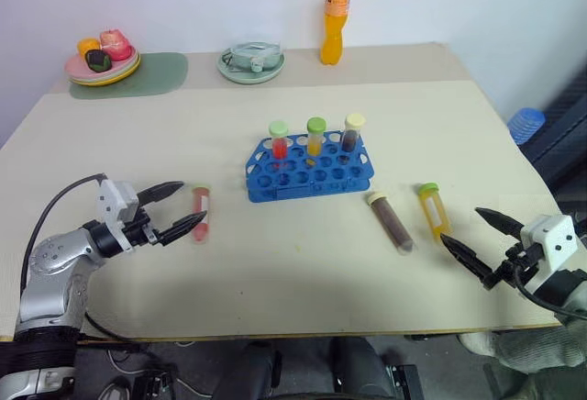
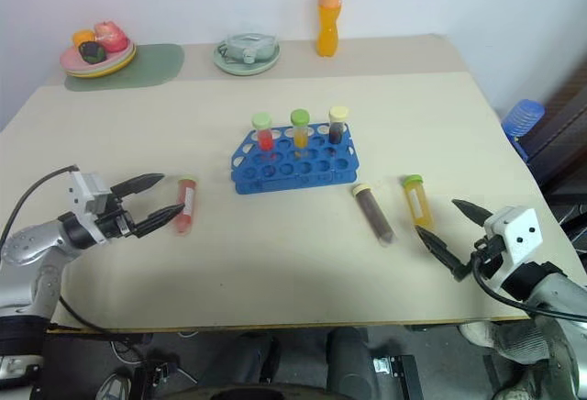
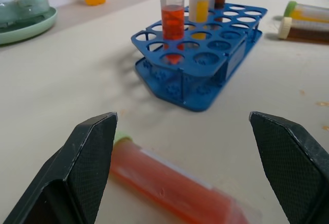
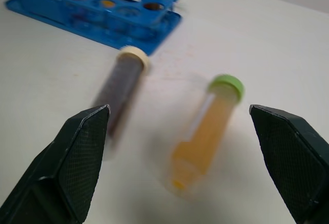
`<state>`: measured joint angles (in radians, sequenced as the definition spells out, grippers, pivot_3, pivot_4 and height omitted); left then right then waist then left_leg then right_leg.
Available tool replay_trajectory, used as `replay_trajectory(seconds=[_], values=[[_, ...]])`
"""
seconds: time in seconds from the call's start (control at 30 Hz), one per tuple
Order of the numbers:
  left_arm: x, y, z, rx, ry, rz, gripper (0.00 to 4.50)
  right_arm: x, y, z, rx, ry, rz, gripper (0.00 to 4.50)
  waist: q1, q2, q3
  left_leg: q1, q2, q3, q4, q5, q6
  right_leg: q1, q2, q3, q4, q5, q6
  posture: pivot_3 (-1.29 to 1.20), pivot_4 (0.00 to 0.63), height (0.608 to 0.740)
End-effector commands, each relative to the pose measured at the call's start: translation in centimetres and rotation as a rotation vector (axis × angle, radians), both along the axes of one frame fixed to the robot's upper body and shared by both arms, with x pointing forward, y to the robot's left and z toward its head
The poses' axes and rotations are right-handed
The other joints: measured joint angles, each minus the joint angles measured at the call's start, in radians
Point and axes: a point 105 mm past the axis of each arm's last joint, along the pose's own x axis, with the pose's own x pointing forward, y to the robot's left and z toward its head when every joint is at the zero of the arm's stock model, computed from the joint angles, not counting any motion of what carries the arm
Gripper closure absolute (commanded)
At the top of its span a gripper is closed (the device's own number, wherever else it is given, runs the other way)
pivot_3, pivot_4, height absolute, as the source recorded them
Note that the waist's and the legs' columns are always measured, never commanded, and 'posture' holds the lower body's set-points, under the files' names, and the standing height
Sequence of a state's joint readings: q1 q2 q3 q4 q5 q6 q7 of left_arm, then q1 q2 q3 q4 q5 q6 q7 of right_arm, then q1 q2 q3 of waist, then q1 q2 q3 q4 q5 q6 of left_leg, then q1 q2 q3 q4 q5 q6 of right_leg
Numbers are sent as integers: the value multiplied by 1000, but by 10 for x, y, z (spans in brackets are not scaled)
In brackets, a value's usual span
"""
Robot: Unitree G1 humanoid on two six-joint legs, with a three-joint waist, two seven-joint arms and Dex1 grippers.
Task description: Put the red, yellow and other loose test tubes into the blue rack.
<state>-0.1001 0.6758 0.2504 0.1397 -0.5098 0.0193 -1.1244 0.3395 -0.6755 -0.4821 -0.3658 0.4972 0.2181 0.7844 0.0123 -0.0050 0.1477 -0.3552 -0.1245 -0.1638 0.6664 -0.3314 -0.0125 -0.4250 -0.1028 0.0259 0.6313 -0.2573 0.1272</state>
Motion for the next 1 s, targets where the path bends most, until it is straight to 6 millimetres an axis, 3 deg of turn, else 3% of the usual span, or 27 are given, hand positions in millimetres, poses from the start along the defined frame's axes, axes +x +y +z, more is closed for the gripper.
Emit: replay_trajectory(seconds=[0.03, 0.33, 0.57, 0.8, 0.9, 1.0], values=[[-3, 1, 13, -1, -37, -16, 295, 0, 5, 14, -4, -38, 13, 0, 2, 0, 0, 0, 0, 0, 0, 0, 0, 0, 0, 0, 0, 0, 0, 0, 150, 740], [-3, -7, 13, -20, -39, -33, 295, 3, 17, 19, -14, -55, 29, 0, 1, 0, 0, 0, 0, 0, 0, 0, 0, 0, 0, 0, 0, 0, 0, 0, 150, 740], [-6, -22, 16, -35, -49, -126, 295, 15, 38, 36, 15, -49, 14, 0, 1, 0, 0, 0, 0, 0, 0, 0, 0, 0, 0, 0, 0, 0, 0, 0, 150, 740], [1, -43, 19, -19, -70, -207, 295, 41, 61, 44, -47, 268, 5, 0, 0, 0, 0, -1, 0, 0, 1, 0, 0, 0, -1, 0, -1, 0, 0, 0, 150, 740], [-1, -53, 19, -32, -76, -232, 295, 61, 65, 44, -53, 412, -96, 0, -4, -1, 0, -2, 1, 0, 0, 0, 0, -1, -2, -1, -1, 0, 0, 0, 150, 740], [-4, -55, 17, -27, -73, -237, 295, 61, 71, 38, -43, 507, -98, 0, 3, -1, 0, -3, 1, 0, 0, 0, 0, -2, -2, 0, -1, 0, 0, 0, 150, 740]])
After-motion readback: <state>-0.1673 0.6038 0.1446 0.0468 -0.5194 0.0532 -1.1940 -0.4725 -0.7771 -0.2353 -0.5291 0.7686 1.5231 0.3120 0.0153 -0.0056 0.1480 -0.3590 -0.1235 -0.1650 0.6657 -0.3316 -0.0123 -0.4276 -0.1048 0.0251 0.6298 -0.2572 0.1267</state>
